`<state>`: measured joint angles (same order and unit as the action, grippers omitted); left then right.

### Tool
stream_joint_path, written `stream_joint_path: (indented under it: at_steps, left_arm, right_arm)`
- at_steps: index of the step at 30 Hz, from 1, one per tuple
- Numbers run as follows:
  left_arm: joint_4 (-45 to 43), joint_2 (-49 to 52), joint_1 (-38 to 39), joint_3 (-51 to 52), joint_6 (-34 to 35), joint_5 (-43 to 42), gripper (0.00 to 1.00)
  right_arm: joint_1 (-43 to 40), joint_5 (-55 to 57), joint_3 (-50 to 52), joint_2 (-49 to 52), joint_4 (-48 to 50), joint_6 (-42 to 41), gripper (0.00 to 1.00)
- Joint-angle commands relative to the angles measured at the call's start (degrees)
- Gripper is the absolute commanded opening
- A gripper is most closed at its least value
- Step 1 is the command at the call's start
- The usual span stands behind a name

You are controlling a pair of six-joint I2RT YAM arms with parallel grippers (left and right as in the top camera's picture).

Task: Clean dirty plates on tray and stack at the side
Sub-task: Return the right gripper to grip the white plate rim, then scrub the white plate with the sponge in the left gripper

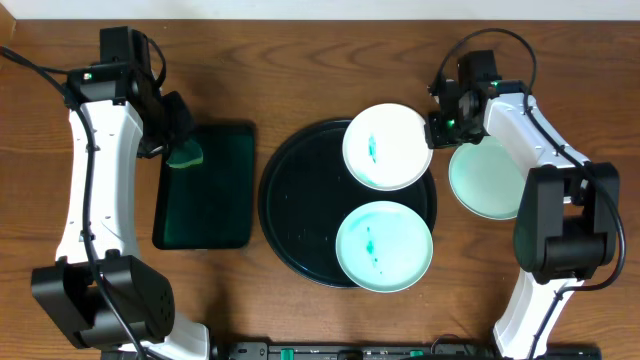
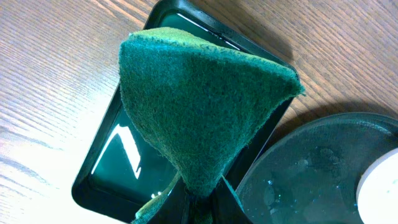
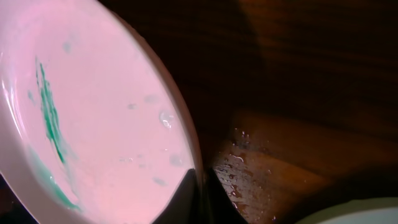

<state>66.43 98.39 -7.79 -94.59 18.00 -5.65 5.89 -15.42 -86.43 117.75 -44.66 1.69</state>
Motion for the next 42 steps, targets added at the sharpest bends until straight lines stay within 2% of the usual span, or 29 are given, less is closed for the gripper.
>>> stream_joint_path:
  at_steps: [1,6,9,13,19,29,35,42]
  left_arm:
    - [0.35,0.63,-0.11,-0.13,-0.35,0.09,0.07]
    - [0.57,0.66,0.0,-0.13,-0.33,0.07,0.07]
    - [0.7,0.66,0.9,-0.13,-0.33,0.07,0.07]
    - [0.59,0.63,3.74,-0.13,-0.33,0.07,0.07]
    - [0.59,0.66,9.2,-0.13,-0.15,0.09,0.07]
    - [-2.75,4.44,19.37,1.92,4.87,0.07,0.07]
    - [-5.55,12.63,27.67,2.01,8.41,0.09,0.08]
    - [-8.22,20.06,33.73,2.62,14.19,0.09,0.07]
  right_arm:
    - [1.53,-0.13,-1.84,-0.57,-0.37,-2.19,0.01]
    - [4.48,-1.42,-4.68,-4.76,-4.09,-3.8,0.01]
    - [7.5,-1.4,-4.96,-5.99,-4.44,-8.81,0.01]
    - [13.4,-1.38,-4.74,-2.99,-5.92,-14.64,0.01]
    - [16.35,-1.38,-4.68,4.26,-6.34,-19.78,0.01]
    - [16.2,-1.88,-4.63,12.44,-4.5,-20.11,0.01]
    - [15.85,-2.23,-4.63,12.57,-4.22,-20.11,0.01]
    - [15.85,-2.21,-4.63,12.57,-4.35,-20.06,0.01]
